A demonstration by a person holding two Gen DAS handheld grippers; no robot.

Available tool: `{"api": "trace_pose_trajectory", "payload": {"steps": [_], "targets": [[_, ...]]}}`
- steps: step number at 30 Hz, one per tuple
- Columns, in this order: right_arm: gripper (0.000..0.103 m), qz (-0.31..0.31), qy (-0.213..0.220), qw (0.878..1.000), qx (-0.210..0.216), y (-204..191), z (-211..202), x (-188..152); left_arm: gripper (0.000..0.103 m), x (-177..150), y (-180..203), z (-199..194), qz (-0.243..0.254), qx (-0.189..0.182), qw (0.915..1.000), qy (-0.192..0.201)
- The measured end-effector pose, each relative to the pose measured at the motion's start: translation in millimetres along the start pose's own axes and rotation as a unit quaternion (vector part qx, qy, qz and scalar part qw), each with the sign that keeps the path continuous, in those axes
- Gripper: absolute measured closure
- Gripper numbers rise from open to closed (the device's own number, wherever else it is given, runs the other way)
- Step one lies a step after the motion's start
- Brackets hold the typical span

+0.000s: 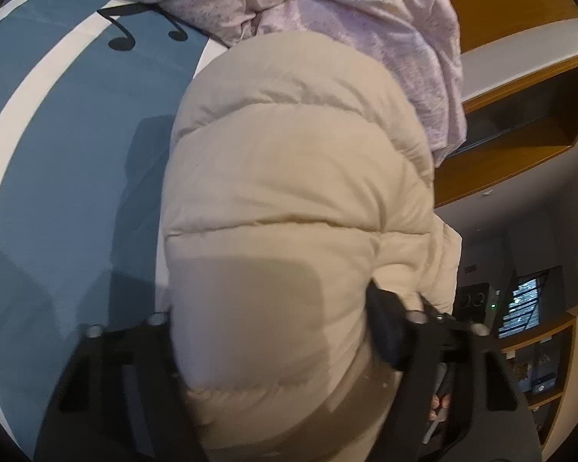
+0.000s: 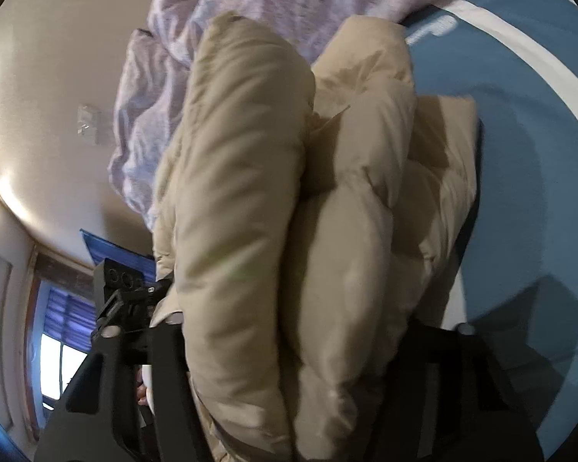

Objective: Fold large clothes
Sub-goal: 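Close the left tool on the end of the folded jacket bundle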

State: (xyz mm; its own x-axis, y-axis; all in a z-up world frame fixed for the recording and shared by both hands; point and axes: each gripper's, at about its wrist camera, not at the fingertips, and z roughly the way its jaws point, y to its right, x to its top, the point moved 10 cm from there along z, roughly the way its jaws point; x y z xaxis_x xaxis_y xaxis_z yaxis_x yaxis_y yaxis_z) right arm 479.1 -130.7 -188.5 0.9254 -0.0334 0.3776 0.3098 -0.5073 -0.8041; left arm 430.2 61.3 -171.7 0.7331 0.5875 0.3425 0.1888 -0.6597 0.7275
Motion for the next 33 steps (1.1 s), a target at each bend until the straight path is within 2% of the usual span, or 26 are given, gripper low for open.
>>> {"api": "trace_pose_trajectory", "payload": {"steps": [3, 6, 10, 15, 21, 24, 26, 29, 31, 33], "targets": [[0.061, -0.023, 0.005, 1.000, 0.008, -17.4, 1.2, 1.1, 0.051, -0.2, 2.6, -13.2, 0.005, -0.006, 0.9999, 0.011], [0.066, -0.041, 0.008, 0.999, 0.014, -36.2, 6.7, 4.4, 0.054, 1.5, 4.0, -32.0, 0.014, -0.009, 0.9995, 0.028], [0.066, -0.066, 0.006, 0.997, 0.026, -66.0, 23.7, 9.0, 0.054, 10.6, 0.2, -64.3, 0.023, -0.009, 0.9980, 0.059], [0.067, -0.095, -0.004, 0.995, 0.026, -93.3, 55.2, 10.3, 0.054, 27.0, -18.1, -98.3, 0.030, 0.011, 0.9951, 0.093], [0.067, -0.125, -0.014, 0.992, 0.008, -103.8, 89.2, 13.7, 0.054, 39.0, -51.0, -112.5, 0.017, 0.030, 0.9933, 0.110], [0.066, -0.129, -0.019, 0.991, -0.022, -93.6, 105.9, 11.5, 0.053, 45.1, -68.8, -107.8, 0.026, 0.061, 0.9919, 0.108], [0.063, -0.128, -0.019, 0.991, -0.038, -83.3, 111.4, 11.9, 0.051, 46.9, -81.1, -98.7, 0.031, 0.087, 0.9906, 0.101], [0.050, -0.116, -0.014, 0.992, -0.055, -69.4, 111.7, 12.9, 0.046, 48.2, -89.2, -91.1, 0.040, 0.102, 0.9886, 0.103], [0.029, -0.117, -0.006, 0.989, -0.092, -59.9, 107.2, 13.5, 0.039, 50.3, -90.4, -87.1, 0.044, 0.114, 0.9872, 0.103], [0.019, -0.121, 0.006, 0.985, -0.122, -55.0, 100.1, 10.9, 0.033, 50.5, -91.9, -86.0, 0.047, 0.129, 0.9848, 0.106]]}}
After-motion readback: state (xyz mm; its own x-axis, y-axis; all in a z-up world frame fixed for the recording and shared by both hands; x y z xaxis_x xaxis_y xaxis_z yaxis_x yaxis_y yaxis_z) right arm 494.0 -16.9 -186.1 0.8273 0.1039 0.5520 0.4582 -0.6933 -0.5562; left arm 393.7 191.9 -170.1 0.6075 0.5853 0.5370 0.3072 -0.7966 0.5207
